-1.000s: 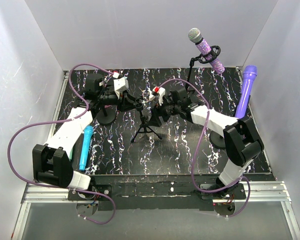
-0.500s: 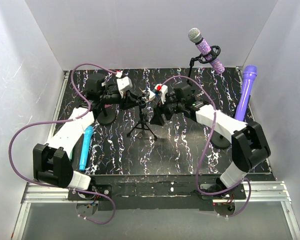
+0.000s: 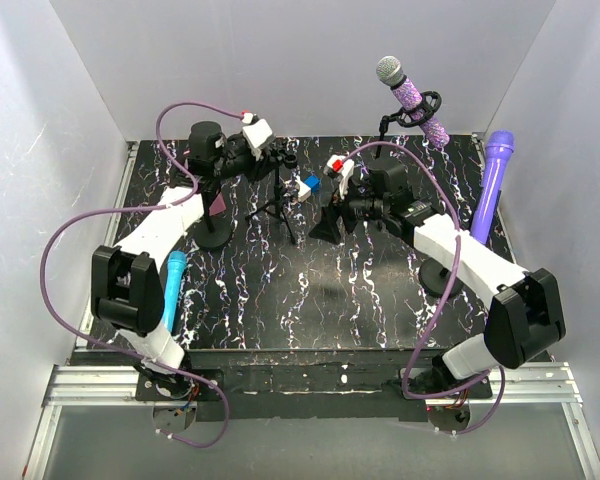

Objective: Remove the microphone from the stand

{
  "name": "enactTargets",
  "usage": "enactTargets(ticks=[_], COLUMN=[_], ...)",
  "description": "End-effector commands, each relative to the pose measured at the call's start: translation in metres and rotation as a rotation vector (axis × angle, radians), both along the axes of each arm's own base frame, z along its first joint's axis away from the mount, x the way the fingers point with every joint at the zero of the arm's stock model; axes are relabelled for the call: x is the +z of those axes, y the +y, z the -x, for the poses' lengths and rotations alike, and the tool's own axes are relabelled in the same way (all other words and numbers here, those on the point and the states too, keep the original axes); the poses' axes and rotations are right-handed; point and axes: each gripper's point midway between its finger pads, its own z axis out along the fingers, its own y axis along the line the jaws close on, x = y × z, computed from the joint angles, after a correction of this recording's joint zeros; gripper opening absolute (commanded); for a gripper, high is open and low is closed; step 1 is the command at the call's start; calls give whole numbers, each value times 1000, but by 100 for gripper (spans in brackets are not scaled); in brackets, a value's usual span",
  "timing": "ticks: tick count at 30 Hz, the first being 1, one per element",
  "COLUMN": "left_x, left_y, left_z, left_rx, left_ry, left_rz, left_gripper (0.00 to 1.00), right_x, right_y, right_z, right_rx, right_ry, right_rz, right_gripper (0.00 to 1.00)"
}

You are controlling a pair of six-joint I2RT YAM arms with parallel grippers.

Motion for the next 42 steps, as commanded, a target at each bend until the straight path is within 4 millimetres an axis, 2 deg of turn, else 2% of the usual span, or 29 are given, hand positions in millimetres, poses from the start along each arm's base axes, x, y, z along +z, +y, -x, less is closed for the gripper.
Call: enactTargets(ticks=[1, 2, 4, 6, 7, 8, 13, 15, 18, 20, 24, 25, 29, 32, 34, 37, 40, 42], left_x=[41, 43, 55, 61, 62, 66, 72, 82, 98, 103, 101, 99, 91, 86, 83, 77, 67, 59], left_y=[17, 19, 24, 26, 25, 24, 30, 40, 68, 70, 69, 67, 48, 30, 20, 7, 3, 2], left_z=[-42, -47, -54, -53, -49, -42, 4, 20, 37, 55, 87, 95, 121, 136, 145, 156, 162, 160], left_rx=[165, 195, 267, 285, 273, 255, 209, 261, 450, 435, 364, 344, 224, 140, 89, 51, 59, 83], left_ry=[-165, -152, -134, -122, -119, -120, -51, -29, 68, 116, 137, 148, 296, 390, 412, 405, 386, 398], left_rz=[-9, 8, 58, 82, 84, 88, 46, 70, 157, 129, 96, 91, 131, 169, 174, 165, 136, 123], left_gripper=[0, 1, 30, 49, 69, 98, 98, 98, 98, 98, 98, 98, 98, 98, 98, 98, 98, 98], right_x=[10, 11, 14, 16, 18, 20, 36, 45, 59, 71, 88, 91, 126, 130, 125, 130, 140, 152], right_y=[-5, -5, -6, -8, -9, -10, -19, -23, -28, -30, -40, -43, -56, -80, -97, -115, -111, -109], right_z=[5, 6, 8, 10, 11, 12, 21, 26, 32, 35, 32, 31, 25, 13, 6, -6, -4, -8], right_rx=[-4, -3, -2, 0, -2, -1, 19, 23, 18, -1, -70, -82, -158, -246, -292, -363, -312, -339], right_ry=[-32, -35, -39, -41, -42, -45, -89, -117, -142, -130, -112, -114, -178, -278, -339, -395, -455, -457], right_rz=[-11, -13, -19, -21, -21, -22, -2, -2, -10, -19, 15, 30, 55, 152, 247, 320, 315, 283], right_gripper=[82, 82, 82, 82, 82, 83, 85, 87, 89, 89, 90, 91, 91, 92, 92, 92, 93, 93])
